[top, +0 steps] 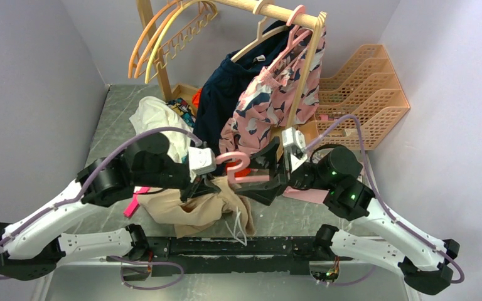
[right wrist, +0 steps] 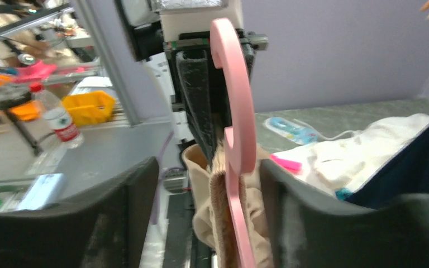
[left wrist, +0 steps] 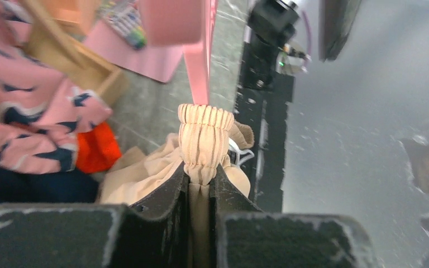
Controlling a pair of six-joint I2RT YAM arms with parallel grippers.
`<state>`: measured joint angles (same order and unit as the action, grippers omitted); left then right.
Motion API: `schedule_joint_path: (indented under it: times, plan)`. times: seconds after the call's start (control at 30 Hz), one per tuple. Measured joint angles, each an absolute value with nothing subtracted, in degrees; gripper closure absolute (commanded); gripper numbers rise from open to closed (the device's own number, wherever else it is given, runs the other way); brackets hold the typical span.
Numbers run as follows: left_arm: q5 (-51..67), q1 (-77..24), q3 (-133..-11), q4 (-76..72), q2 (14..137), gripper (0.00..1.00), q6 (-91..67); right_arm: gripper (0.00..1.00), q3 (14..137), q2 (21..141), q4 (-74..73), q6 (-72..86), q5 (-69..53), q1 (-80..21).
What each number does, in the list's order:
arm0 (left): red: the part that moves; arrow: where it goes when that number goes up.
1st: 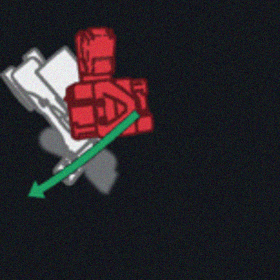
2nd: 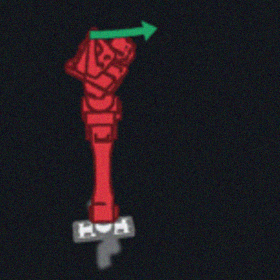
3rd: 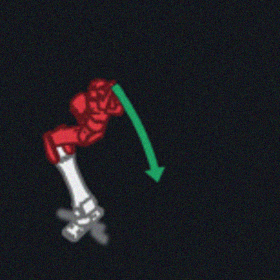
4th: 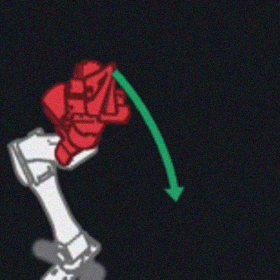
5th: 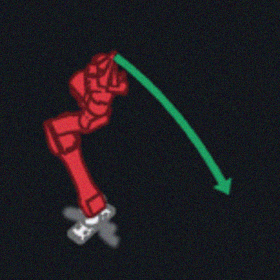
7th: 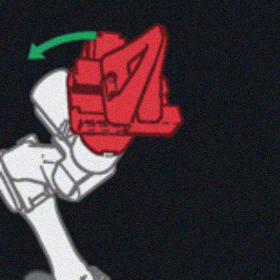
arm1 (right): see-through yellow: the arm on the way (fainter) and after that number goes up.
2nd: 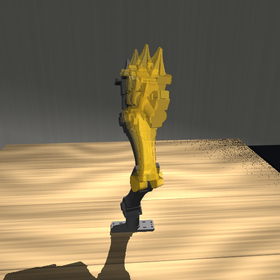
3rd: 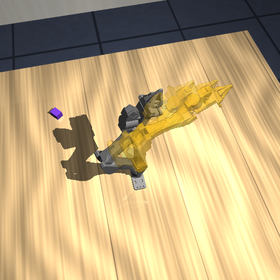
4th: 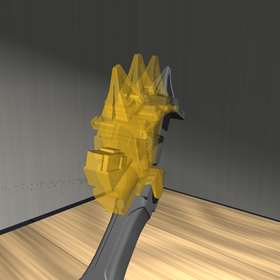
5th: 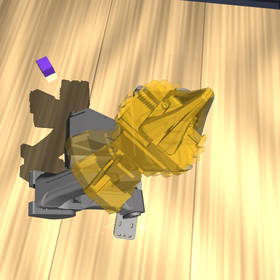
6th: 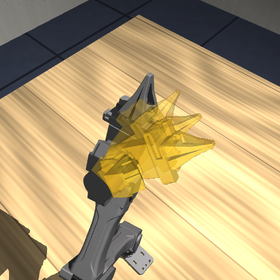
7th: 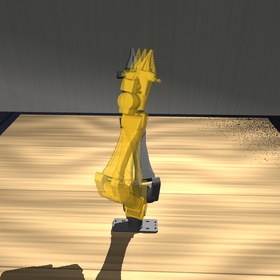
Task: Place the shorts on the hanger
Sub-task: Hang the shorts on the hanger.
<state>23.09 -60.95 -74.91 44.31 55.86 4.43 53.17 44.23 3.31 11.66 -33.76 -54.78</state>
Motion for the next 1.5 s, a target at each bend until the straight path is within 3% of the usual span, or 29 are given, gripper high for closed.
schedule_joint_path:
  times: [0.37,0.6,0.77,0.97,1.17,1.5]
  plan:
    - [5.98,-60.90,-74.37,42.68,40.32,0.93,1.61,0.14,58.63,38.24,-6.79,11.55,-20.03,-54.85]
    - [1.80,-60.90,-74.46,41.21,33.23,0.93,0.60,0.21,54.13,34.65,-9.54,14.22,-15.14,-54.87]
    - [0.71,-60.90,-74.46,39.83,32.69,0.93,0.62,0.27,47.33,36.10,-8.84,18.94,-12.69,-54.87]
    - [-1.04,-60.90,-74.46,38.13,33.39,0.93,0.86,0.24,43.92,42.30,-5.26,23.88,-16.64,-54.87]
    - [-2.90,-60.90,-74.39,36.03,33.50,0.93,1.23,0.22,43.44,44.73,-1.04,26.65,-18.11,-55.27]
    - [-5.43,-60.90,-73.54,34.22,33.56,0.93,1.28,0.28,44.58,49.12,0.23,26.76,-12.88,-59.02]
